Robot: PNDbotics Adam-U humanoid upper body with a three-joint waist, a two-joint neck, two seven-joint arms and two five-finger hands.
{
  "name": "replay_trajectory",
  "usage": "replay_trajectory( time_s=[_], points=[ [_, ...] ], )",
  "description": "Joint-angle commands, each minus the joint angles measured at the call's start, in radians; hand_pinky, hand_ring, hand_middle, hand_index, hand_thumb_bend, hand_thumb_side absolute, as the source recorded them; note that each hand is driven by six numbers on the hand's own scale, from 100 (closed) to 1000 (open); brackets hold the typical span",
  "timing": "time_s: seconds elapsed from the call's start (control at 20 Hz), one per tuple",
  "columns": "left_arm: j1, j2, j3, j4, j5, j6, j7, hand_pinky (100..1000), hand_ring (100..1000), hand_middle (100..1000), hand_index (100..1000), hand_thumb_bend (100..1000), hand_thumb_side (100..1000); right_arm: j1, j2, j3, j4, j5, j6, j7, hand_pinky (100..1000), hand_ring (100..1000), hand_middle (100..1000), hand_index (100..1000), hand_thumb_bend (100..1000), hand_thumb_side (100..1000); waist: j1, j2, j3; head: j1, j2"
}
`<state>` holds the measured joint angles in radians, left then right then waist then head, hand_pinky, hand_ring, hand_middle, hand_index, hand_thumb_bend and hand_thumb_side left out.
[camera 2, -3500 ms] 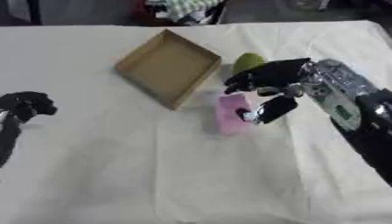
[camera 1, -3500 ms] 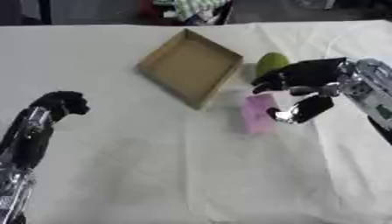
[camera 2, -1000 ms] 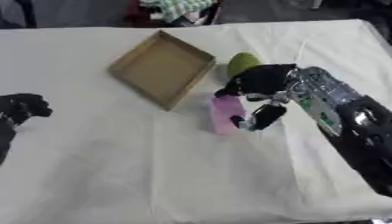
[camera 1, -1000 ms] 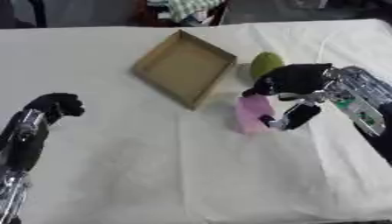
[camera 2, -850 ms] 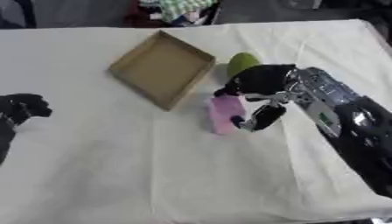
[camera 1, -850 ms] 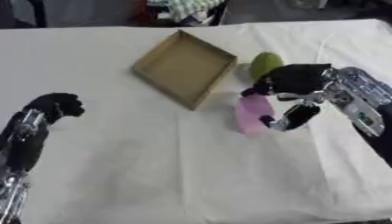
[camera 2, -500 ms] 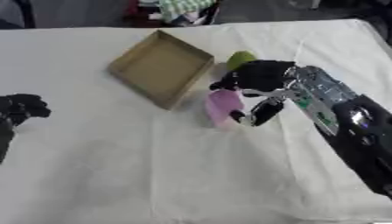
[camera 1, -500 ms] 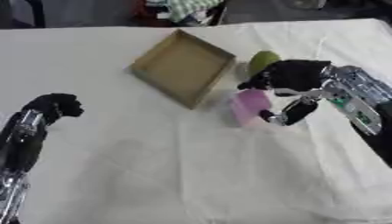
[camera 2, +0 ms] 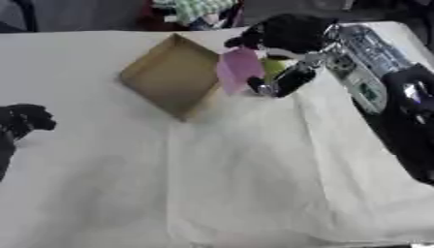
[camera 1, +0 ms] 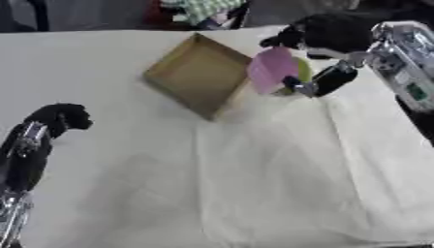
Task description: Pick up objects on the table and place them in the box.
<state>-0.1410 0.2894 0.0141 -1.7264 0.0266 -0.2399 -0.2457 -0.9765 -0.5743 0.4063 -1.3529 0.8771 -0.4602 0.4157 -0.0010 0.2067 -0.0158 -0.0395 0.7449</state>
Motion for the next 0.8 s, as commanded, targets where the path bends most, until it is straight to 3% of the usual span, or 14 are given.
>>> replay_trajectory(
  time_s=[0.05,0.3,0.6,0.8],
  points=[
    [-0.011,0.02,-0.001,-0.014,0.006,-0.002,-0.004,701,644,610,743,100,1000,-0.071,0.044,-0.024,0.058,0.008,0.005,0.005,790,797,565,1000,100,366,0.004,-0.014,0.007,-0.009,-0.016],
    [-0.02,0.014,-0.006,-0.016,0.01,-0.003,-0.01,701,644,610,743,100,1000,-0.154,0.167,-0.052,0.217,0.092,-0.003,0.006,792,799,572,1000,100,349,0.01,-0.006,0.028,-0.029,-0.027],
    [-0.029,0.005,-0.016,-0.016,0.015,-0.003,-0.019,701,644,609,743,100,1000,-0.209,0.318,-0.151,0.469,0.283,0.017,-0.038,789,797,574,1000,100,326,0.019,0.003,0.05,-0.054,-0.037],
    [-0.034,0.0,-0.022,-0.015,0.018,-0.002,-0.026,701,644,609,743,100,1000,-0.225,0.383,-0.209,0.577,0.409,0.04,-0.097,790,800,599,1000,100,322,0.024,0.008,0.06,-0.068,-0.035]
  ],
)
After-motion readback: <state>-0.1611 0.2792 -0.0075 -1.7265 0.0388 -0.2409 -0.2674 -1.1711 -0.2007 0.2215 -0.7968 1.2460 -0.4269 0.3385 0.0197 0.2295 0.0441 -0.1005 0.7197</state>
